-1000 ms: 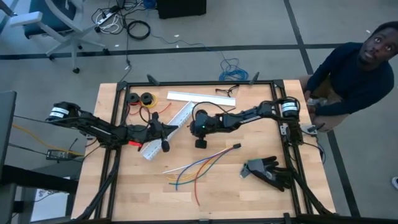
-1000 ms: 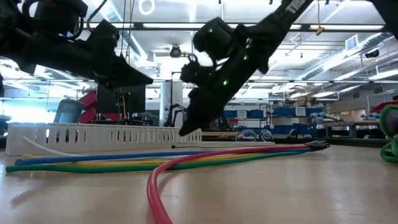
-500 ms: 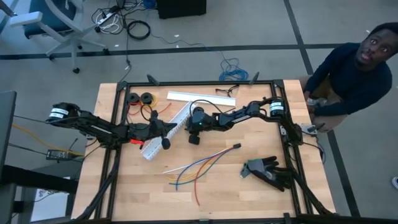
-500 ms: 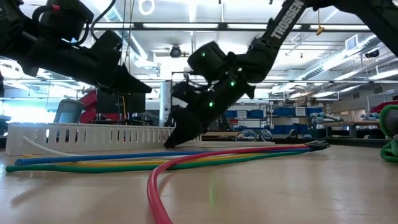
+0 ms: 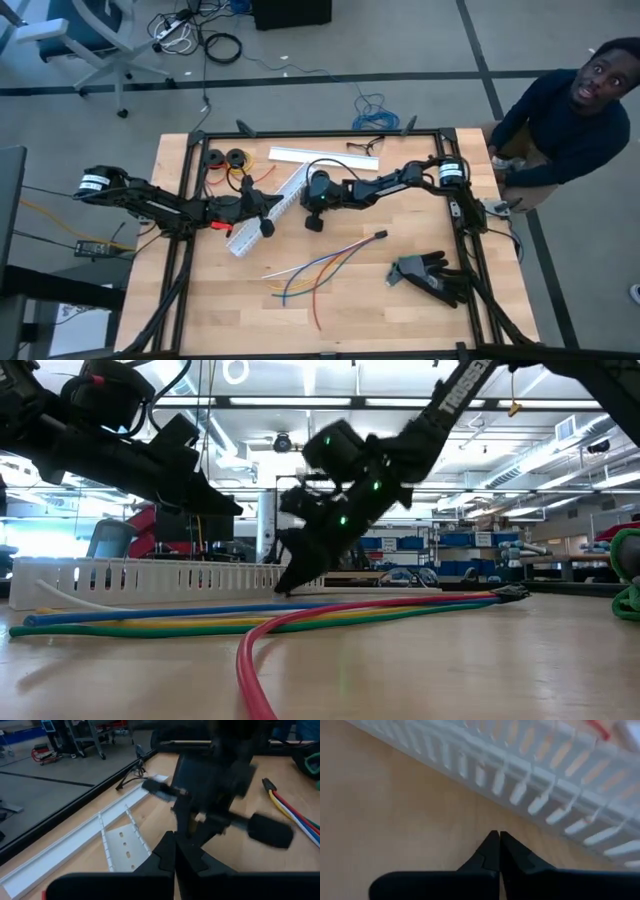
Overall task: Ziptie cables
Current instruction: Wrap the black zip tie on the cables
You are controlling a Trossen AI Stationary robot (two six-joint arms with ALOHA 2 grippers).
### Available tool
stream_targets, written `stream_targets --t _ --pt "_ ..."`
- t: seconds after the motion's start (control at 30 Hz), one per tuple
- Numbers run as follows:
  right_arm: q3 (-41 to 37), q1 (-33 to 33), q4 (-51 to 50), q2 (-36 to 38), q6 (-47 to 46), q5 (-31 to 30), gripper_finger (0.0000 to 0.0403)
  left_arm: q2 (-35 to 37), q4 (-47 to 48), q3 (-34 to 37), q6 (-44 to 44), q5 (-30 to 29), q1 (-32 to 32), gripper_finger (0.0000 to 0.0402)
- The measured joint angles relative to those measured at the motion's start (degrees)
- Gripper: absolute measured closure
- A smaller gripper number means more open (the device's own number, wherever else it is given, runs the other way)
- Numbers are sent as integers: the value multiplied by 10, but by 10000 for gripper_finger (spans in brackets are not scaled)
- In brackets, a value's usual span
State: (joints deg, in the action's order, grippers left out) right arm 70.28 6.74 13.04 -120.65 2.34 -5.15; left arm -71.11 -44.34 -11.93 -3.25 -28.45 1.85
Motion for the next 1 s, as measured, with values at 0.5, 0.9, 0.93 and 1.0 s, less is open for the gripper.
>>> stream_targets --t 0.5,0.9,0.93,1.0 --pt "1 -10 -142 102 3 -15 401 0 -4 0 -5 0 0 396" --pt "-10 -5 -89 29 -8 -6 320 0 -2 0 -16 3 0 396" --pt "-10 -3 -90 25 -8 -6 316 0 0 0 -16 3 0 396" --pt "-10 0 -85 21 -7 -7 313 0 0 0 -16 3 0 396"
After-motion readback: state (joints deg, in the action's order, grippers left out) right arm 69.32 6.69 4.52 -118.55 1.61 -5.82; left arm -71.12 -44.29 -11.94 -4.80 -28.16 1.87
